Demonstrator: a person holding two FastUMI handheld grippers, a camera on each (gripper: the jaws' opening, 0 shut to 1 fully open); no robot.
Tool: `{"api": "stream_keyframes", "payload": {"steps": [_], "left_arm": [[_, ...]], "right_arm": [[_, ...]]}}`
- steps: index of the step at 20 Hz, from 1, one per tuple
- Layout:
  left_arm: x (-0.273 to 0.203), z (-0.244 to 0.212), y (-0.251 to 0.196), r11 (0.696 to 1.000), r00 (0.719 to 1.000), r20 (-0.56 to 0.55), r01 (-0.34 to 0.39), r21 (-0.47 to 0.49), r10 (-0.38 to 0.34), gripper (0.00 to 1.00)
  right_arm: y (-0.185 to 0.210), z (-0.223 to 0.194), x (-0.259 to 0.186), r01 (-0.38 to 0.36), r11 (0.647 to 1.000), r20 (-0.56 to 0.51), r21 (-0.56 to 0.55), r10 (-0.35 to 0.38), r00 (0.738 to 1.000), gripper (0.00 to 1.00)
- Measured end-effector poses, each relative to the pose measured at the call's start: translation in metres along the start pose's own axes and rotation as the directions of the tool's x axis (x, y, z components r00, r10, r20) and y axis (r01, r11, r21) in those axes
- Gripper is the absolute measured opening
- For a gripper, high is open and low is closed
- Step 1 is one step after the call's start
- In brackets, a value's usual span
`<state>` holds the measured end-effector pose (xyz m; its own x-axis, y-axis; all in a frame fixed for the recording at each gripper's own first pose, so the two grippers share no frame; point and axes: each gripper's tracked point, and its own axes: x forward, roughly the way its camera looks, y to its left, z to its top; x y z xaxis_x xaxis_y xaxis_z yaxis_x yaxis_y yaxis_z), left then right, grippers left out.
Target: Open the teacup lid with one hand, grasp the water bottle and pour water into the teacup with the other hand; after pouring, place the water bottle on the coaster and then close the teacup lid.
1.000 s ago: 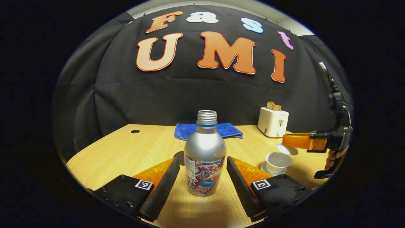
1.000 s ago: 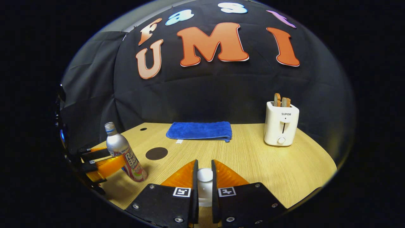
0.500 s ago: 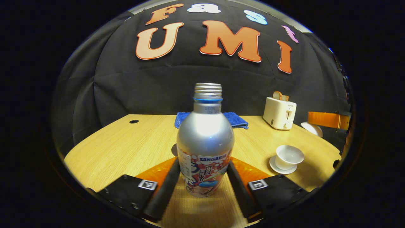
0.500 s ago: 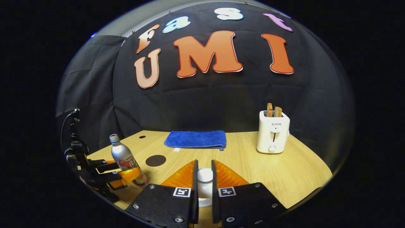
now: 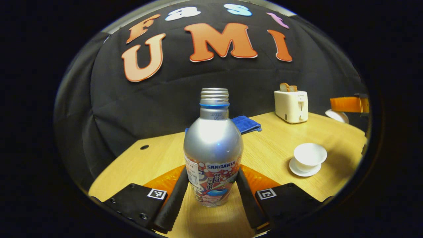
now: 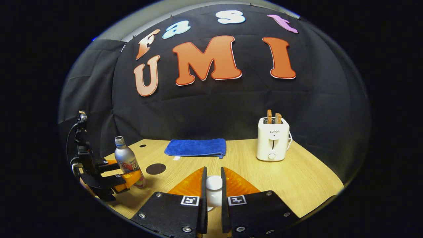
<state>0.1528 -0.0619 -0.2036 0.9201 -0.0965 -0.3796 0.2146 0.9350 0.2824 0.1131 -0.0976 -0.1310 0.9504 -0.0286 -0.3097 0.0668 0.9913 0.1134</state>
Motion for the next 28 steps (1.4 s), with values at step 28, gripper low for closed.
{"api": "stream_keyframes", "payload": {"steps": [28], "left_arm": [[0.027,0.039,-0.072,0.493,0.997,0.02,0.018,0.87,-0.071,0.84]], "right_arm": [[-0.069,0.003,-0.004,0.049,0.998,0.013,0.051,-0.05,0.999,0.17]]}}
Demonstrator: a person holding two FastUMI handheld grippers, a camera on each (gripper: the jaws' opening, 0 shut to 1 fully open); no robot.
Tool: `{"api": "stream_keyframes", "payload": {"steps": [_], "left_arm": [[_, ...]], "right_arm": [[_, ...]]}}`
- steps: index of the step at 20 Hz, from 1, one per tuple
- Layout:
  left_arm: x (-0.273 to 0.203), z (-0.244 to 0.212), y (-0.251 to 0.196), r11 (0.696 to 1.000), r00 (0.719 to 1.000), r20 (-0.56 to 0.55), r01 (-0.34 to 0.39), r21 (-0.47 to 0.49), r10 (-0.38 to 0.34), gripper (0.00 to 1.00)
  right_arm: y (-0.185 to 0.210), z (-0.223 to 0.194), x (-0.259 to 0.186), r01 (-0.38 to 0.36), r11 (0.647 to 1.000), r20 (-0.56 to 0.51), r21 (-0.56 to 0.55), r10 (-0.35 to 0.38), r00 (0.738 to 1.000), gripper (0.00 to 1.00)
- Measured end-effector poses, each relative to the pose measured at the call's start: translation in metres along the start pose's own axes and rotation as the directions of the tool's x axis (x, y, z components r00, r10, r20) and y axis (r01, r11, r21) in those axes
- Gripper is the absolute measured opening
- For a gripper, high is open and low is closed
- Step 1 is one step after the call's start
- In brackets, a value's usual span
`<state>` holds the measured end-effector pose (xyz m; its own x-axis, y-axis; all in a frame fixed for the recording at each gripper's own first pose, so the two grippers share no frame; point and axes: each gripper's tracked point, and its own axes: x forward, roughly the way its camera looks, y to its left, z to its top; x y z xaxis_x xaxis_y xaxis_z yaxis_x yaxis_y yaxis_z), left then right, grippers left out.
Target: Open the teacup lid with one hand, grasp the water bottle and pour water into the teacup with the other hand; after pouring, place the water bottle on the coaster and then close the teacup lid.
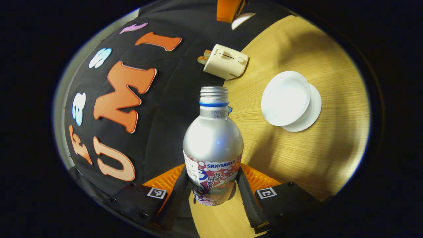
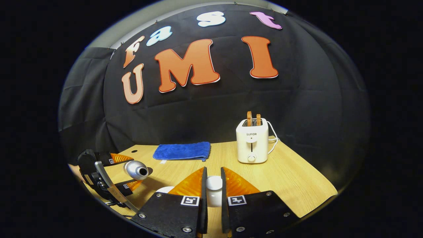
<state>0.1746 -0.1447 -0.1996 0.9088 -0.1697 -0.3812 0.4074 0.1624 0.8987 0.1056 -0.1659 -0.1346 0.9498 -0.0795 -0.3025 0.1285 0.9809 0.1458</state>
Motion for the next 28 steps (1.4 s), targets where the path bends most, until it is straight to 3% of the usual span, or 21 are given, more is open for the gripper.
{"api": "stream_keyframes", "payload": {"steps": [4,11,23,28], "left_arm": [[0.006,0.011,0.001,0.991,1.0,0.018,0.017,0.134,-0.019,0.84],[0.011,0.011,0.012,0.943,1.0,0.007,0.014,0.332,-0.018,0.84],[0.014,0.015,0.02,0.844,1.0,0.013,0.013,0.536,-0.024,0.84],[0.013,0.011,0.023,0.82,1.0,0.002,0.015,0.572,-0.02,0.84]], "right_arm": [[-0.004,-0.002,0.001,0.003,1.0,-0.005,-0.003,-0.003,1.0,0.17],[-0.011,-0.004,0.003,0.005,1.0,-0.009,0.001,-0.005,1.0,0.17],[-0.009,-0.007,0.0,-0.006,1.0,-0.012,-0.001,0.006,1.0,0.17],[-0.01,-0.007,-0.002,-0.008,1.0,-0.012,0.0,0.008,1.0,0.17]]}}
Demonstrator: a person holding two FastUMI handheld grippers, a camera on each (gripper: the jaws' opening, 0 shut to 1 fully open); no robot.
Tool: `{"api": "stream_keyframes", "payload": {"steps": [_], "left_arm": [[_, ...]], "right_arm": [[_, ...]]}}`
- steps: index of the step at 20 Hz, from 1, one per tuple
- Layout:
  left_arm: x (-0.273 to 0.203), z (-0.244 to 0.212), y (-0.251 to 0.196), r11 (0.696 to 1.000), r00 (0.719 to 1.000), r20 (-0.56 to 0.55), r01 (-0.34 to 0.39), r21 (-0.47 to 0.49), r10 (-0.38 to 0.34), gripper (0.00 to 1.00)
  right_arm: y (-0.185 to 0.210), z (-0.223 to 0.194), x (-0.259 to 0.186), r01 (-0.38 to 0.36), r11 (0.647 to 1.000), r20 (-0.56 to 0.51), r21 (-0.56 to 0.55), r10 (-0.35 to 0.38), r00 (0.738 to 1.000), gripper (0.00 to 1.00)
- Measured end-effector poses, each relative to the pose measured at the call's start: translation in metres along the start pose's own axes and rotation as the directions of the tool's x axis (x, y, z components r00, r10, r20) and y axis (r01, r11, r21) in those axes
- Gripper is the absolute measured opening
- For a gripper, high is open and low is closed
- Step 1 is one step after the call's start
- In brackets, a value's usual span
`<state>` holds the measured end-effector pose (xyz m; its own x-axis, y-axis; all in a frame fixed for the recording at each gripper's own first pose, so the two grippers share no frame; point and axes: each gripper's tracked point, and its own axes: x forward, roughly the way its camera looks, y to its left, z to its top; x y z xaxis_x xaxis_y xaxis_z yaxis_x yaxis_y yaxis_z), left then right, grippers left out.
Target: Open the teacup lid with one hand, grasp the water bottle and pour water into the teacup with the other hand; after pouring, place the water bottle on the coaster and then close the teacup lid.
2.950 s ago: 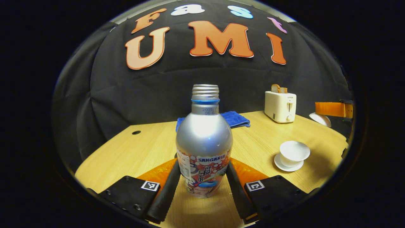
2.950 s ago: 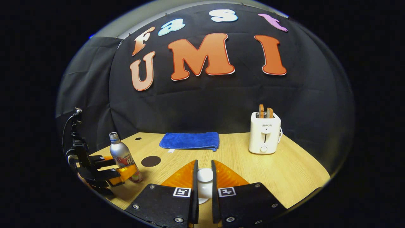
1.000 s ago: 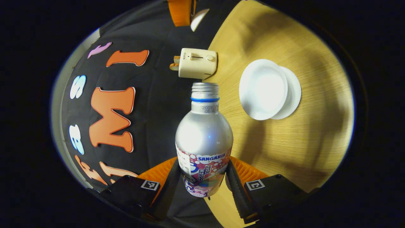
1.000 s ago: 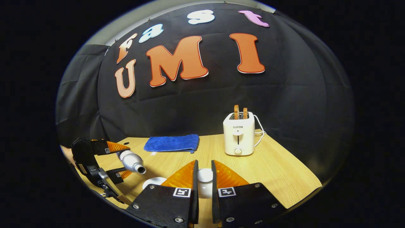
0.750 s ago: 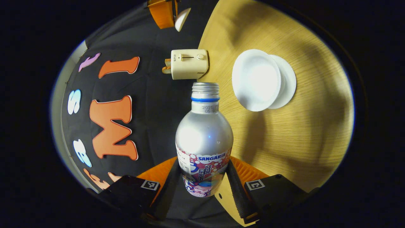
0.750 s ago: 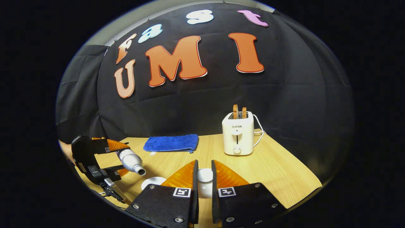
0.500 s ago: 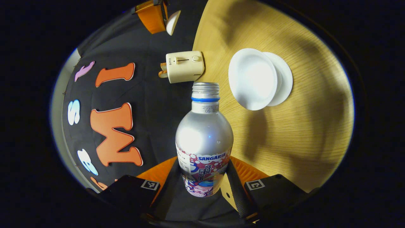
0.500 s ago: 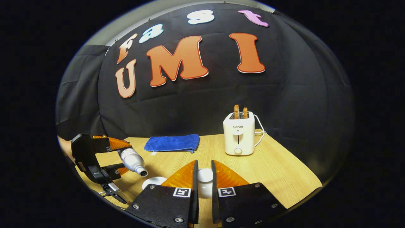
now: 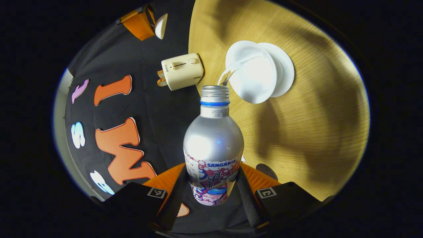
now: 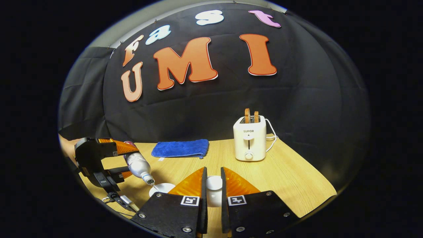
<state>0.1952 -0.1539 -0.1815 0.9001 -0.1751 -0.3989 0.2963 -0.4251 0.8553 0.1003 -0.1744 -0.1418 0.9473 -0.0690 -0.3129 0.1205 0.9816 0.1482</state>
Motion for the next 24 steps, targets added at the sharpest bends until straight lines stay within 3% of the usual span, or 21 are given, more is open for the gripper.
{"api": "stream_keyframes", "payload": {"steps": [12,24], "left_arm": [[-0.004,-0.002,0.026,0.996,0.998,0.01,-0.062,0.063,0.062,0.84],[-0.004,0.0,0.024,0.992,0.998,0.011,-0.057,0.109,0.057,0.84]], "right_arm": [[0.004,0.0,-0.002,-0.003,1.0,0.004,-0.005,0.003,1.0,0.17],[0.012,0.0,-0.003,-0.023,1.0,0.003,-0.021,0.023,1.0,0.17]]}}
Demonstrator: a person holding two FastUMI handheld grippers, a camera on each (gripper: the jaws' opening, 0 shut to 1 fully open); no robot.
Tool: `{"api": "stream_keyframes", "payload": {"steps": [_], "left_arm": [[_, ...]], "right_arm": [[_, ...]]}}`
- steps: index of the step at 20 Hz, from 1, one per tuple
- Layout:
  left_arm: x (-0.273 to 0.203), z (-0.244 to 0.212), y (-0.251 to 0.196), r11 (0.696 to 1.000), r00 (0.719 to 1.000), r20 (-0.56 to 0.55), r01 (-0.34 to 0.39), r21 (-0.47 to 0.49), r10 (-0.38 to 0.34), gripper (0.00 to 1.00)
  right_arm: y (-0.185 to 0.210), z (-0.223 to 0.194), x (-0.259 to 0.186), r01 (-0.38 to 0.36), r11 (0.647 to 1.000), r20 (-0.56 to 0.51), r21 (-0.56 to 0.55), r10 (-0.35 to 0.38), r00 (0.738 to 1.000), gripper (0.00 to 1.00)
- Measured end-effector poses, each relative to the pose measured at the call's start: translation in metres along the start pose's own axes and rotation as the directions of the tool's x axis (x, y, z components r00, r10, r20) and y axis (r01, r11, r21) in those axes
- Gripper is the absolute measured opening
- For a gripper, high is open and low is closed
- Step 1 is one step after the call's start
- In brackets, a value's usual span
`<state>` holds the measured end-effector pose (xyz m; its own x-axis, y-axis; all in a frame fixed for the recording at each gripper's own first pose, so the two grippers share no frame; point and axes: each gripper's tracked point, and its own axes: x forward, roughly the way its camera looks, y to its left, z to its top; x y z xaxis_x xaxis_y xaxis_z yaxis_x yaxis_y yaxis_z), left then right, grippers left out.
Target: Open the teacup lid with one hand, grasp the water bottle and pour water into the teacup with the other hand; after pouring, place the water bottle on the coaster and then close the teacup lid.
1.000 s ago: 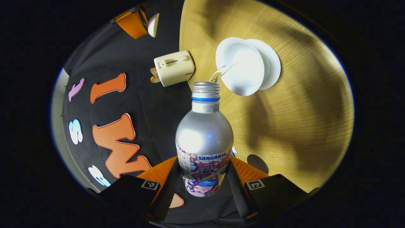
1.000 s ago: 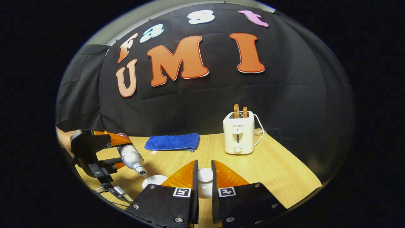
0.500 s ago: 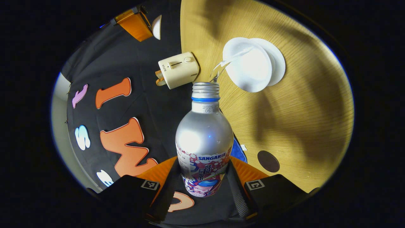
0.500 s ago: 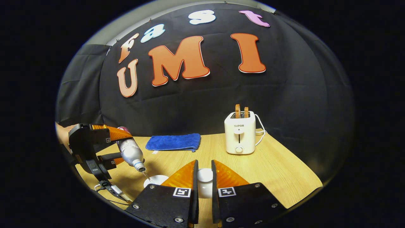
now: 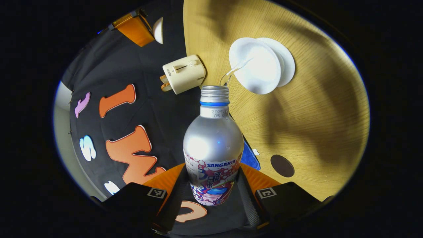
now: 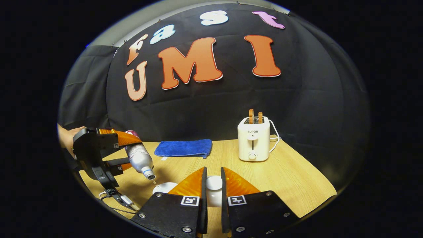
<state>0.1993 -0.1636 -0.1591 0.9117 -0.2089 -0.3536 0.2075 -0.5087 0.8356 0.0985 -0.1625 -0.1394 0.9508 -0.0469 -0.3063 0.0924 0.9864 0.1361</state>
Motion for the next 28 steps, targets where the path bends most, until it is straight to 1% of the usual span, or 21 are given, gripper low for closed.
{"api": "stream_keyframes", "payload": {"steps": [4,6,17,25,28], "left_arm": [[0.002,0.001,0.0,1.0,1.0,-0.002,0.0,0.025,0.0,0.84],[0.004,0.0,-0.001,1.0,1.0,-0.004,0.003,0.031,-0.003,0.84],[0.001,0.0,0.005,0.998,1.0,-0.008,0.003,0.07,-0.003,0.84],[0.0,0.003,0.013,0.994,1.0,-0.007,-0.005,0.111,0.006,0.84],[0.0,0.004,0.014,0.993,1.0,-0.004,-0.014,0.117,0.014,0.84]], "right_arm": [[0.0,0.0,-0.001,-0.004,1.0,0.001,-0.002,0.004,1.0,0.17],[0.003,-0.002,-0.002,-0.019,1.0,-0.007,0.008,0.019,1.0,0.17],[0.003,-0.001,-0.006,-0.028,1.0,-0.003,-0.007,0.028,1.0,0.17],[0.005,-0.008,-0.004,-0.034,0.999,-0.023,-0.009,0.034,0.999,0.17],[0.009,-0.006,-0.005,-0.047,0.999,-0.021,-0.008,0.047,0.999,0.17]]}}
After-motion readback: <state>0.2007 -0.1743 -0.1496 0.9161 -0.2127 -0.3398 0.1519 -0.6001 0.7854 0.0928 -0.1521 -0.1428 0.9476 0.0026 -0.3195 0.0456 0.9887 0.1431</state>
